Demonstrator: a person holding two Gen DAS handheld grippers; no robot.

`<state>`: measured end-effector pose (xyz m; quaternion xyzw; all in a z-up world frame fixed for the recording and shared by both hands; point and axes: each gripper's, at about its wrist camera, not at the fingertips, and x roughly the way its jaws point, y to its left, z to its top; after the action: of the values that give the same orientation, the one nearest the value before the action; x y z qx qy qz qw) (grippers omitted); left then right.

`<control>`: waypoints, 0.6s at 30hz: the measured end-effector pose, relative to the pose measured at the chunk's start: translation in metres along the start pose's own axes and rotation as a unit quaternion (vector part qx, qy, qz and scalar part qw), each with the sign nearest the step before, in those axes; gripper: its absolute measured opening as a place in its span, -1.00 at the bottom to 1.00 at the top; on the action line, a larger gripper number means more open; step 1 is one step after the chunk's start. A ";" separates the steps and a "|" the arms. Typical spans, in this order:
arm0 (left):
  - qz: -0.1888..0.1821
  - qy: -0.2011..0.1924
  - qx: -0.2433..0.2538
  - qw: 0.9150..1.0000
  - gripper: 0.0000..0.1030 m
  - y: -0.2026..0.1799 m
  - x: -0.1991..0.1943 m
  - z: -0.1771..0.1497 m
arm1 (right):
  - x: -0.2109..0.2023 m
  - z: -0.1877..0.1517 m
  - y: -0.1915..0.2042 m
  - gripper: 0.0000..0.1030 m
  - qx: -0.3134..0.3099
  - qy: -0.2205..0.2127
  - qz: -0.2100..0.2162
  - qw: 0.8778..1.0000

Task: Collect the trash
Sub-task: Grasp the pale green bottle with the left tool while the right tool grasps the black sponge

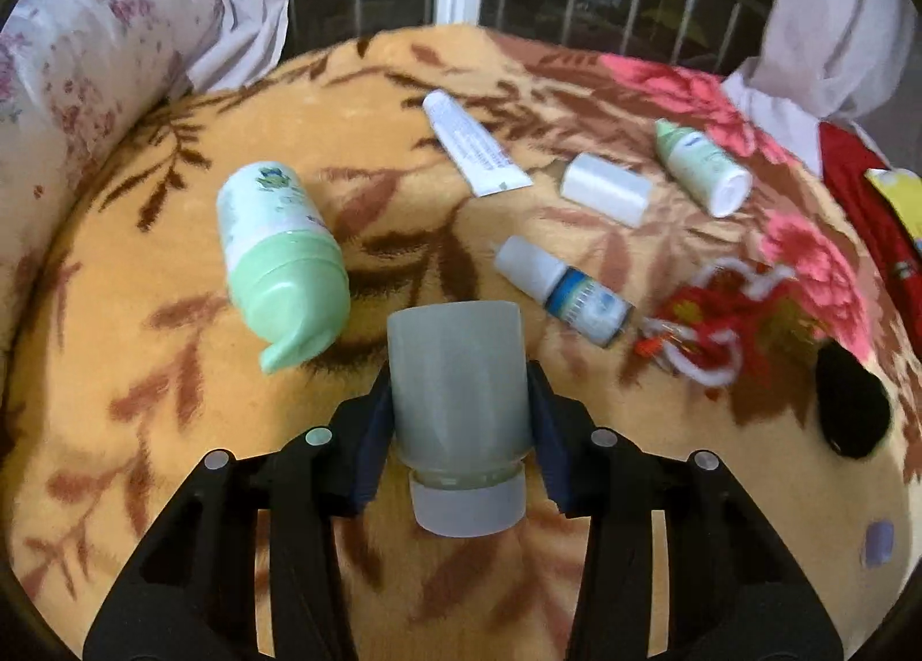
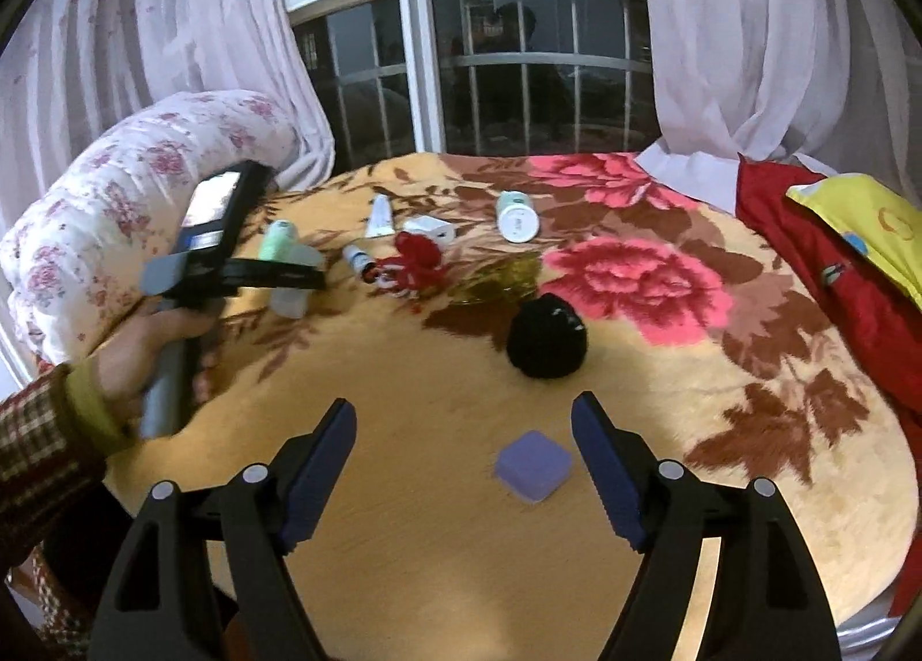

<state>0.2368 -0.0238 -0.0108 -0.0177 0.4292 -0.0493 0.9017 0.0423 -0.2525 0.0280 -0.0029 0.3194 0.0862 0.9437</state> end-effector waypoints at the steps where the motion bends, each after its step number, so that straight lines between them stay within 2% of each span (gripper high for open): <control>1: -0.002 -0.006 0.006 1.000 -0.17 -0.002 -0.008 -0.004 | 0.005 0.003 -0.003 0.47 -0.001 0.005 -0.006 1.000; 6: -0.021 -0.042 0.043 0.998 -0.17 -0.011 -0.061 -0.033 | 0.047 0.033 -0.019 0.47 -0.008 0.040 -0.036 0.998; 9: -0.043 -0.046 0.046 0.997 -0.17 -0.011 -0.082 -0.049 | 0.076 0.052 -0.025 0.47 -0.013 0.065 -0.047 0.997; 14: -0.068 -0.043 0.046 0.996 -0.17 -0.010 -0.099 -0.067 | 0.126 0.068 -0.030 0.47 -0.008 0.126 -0.041 0.991; 18: -0.079 -0.042 0.043 0.995 -0.17 -0.007 -0.107 -0.076 | 0.157 0.071 -0.029 0.45 -0.017 0.168 -0.059 0.984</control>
<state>0.1105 -0.0191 0.0240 -0.0152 0.3854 -0.1378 0.9123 0.2120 -0.2516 -0.0117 -0.0522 0.4708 0.0338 0.8801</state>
